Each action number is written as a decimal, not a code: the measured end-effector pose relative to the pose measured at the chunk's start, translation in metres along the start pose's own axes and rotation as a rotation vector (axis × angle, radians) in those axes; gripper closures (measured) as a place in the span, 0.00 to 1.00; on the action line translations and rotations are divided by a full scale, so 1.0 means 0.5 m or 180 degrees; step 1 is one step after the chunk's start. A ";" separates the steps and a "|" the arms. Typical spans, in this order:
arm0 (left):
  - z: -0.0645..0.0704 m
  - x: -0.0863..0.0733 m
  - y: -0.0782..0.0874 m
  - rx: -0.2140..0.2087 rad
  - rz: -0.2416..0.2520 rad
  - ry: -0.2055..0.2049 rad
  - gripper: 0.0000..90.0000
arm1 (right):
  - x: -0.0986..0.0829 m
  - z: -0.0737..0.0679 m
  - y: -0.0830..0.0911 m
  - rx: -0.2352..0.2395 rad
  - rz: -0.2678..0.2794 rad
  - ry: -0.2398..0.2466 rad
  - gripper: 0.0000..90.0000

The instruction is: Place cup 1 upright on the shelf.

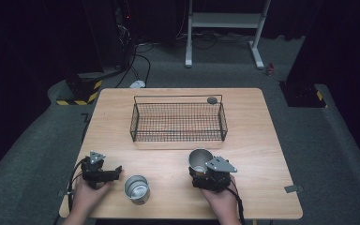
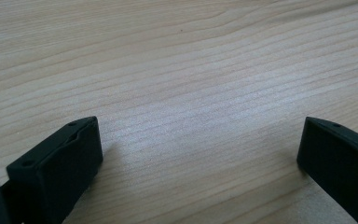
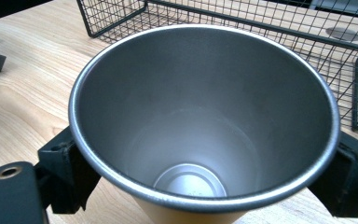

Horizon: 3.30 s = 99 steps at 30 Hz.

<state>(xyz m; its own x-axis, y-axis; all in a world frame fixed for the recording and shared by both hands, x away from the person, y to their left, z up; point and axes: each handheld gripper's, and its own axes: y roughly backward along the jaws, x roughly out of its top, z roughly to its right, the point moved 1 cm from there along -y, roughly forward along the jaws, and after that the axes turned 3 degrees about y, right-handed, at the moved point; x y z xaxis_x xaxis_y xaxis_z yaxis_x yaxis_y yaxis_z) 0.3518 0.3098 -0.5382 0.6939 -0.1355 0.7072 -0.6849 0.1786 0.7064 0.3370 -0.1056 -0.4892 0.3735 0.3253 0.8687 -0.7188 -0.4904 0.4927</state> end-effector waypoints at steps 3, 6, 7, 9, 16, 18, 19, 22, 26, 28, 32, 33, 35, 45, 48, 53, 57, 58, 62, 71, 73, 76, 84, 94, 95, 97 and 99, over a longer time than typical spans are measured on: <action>0.000 0.000 0.000 0.0004 -0.0001 0.0003 0.00 | 0.001 -0.001 0.001 -0.0002 0.0003 -0.0013 0.11; 0.001 0.000 -0.001 0.0018 -0.0001 0.0016 0.00 | 0.002 -0.001 0.002 -0.0001 0.0015 -0.0019 0.11; 0.001 0.000 -0.001 0.0018 0.0000 0.0016 0.00 | 0.002 -0.001 0.002 0.0004 0.0027 -0.0018 0.11; 0.001 0.000 -0.001 0.0018 0.0000 0.0017 0.00 | 0.004 0.000 0.003 0.0017 0.0027 -0.0030 0.12; 0.001 0.002 -0.002 0.0025 -0.0013 0.0018 0.00 | 0.007 0.009 0.005 0.0051 0.0042 -0.0047 0.16; 0.001 0.002 -0.002 0.0025 -0.0013 0.0017 0.00 | 0.007 0.013 0.010 0.0028 0.0049 -0.0042 0.16; 0.001 0.002 -0.002 0.0024 -0.0013 0.0019 0.00 | 0.008 0.015 0.012 0.0013 0.0075 -0.0032 0.16; 0.001 0.002 -0.002 0.0024 -0.0013 0.0025 0.00 | 0.012 0.022 0.019 0.0002 0.0107 -0.0077 0.16; 0.002 0.002 -0.002 0.0024 -0.0003 0.0038 0.00 | 0.016 0.021 0.032 -0.0001 0.0146 -0.0063 0.16; 0.002 0.002 -0.002 0.0023 -0.0004 0.0038 0.00 | 0.019 0.022 0.036 -0.0013 0.0163 -0.0027 0.16; 0.002 0.002 -0.002 0.0023 -0.0004 0.0038 0.00 | 0.024 0.022 0.041 -0.0008 0.0188 -0.0037 0.16; 0.002 0.002 -0.002 0.0023 -0.0003 0.0039 0.00 | 0.023 0.022 0.040 -0.0011 0.0182 -0.0037 0.16; 0.002 0.003 -0.003 0.0028 -0.0002 0.0043 0.00 | 0.021 0.024 0.040 -0.0031 0.0163 -0.0041 0.16; 0.002 0.004 -0.004 0.0038 0.0000 0.0045 0.00 | 0.035 0.034 0.033 -0.0104 0.0123 -0.0049 0.16; 0.002 0.004 -0.004 0.0040 0.0004 0.0045 0.00 | 0.040 0.032 0.029 -0.0101 0.0135 -0.0063 0.16; 0.002 0.004 -0.004 0.0037 -0.0006 0.0043 0.00 | 0.045 0.028 0.025 -0.0091 0.0151 -0.0033 0.16; 0.002 0.004 -0.004 0.0037 -0.0007 0.0043 0.00 | 0.047 0.030 0.022 -0.0082 0.0154 -0.0048 0.16; 0.002 0.004 -0.004 0.0037 -0.0007 0.0043 0.00 | 0.047 0.030 0.021 -0.0080 0.0151 -0.0053 0.16; 0.002 0.004 -0.004 0.0035 -0.0006 0.0030 0.00 | 0.047 0.029 0.019 -0.0090 0.0125 -0.0084 0.16; 0.002 0.004 -0.004 0.0033 -0.0006 0.0041 0.00 | 0.062 0.037 0.026 -0.0134 0.0148 -0.0113 0.16; 0.003 0.004 -0.005 0.0029 -0.0006 0.0048 0.00 | 0.065 0.039 0.029 -0.0146 0.0156 -0.0104 0.16; 0.002 0.004 -0.004 0.0031 -0.0018 0.0032 0.00 | 0.070 0.043 0.031 -0.0161 0.0163 -0.0102 0.16; 0.003 0.004 -0.004 0.0028 -0.0018 0.0046 0.00 | 0.086 0.059 0.032 -0.0213 0.0226 -0.0159 0.16; 0.004 0.004 -0.005 0.0030 -0.0011 0.0038 0.00 | 0.115 0.070 0.025 -0.0244 0.0258 -0.0189 0.16; 0.004 0.004 -0.005 0.0031 -0.0003 0.0049 0.00 | 0.118 0.071 0.023 -0.0245 0.0249 -0.0207 0.16; 0.004 0.004 -0.005 0.0029 -0.0001 0.0052 0.00 | 0.126 0.073 0.018 -0.0241 0.0240 -0.0243 0.16; 0.004 0.004 -0.005 0.0029 -0.0001 0.0052 0.00 | 0.135 0.075 0.013 -0.0266 0.0234 -0.0211 0.16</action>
<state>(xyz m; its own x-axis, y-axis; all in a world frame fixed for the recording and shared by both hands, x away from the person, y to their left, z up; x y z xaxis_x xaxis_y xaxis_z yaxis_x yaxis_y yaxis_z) 0.3546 0.3071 -0.5384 0.6977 -0.1197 0.7063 -0.6866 0.1696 0.7070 0.3796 -0.1173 -0.4257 0.3540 0.2355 0.9051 -0.7910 -0.4409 0.4241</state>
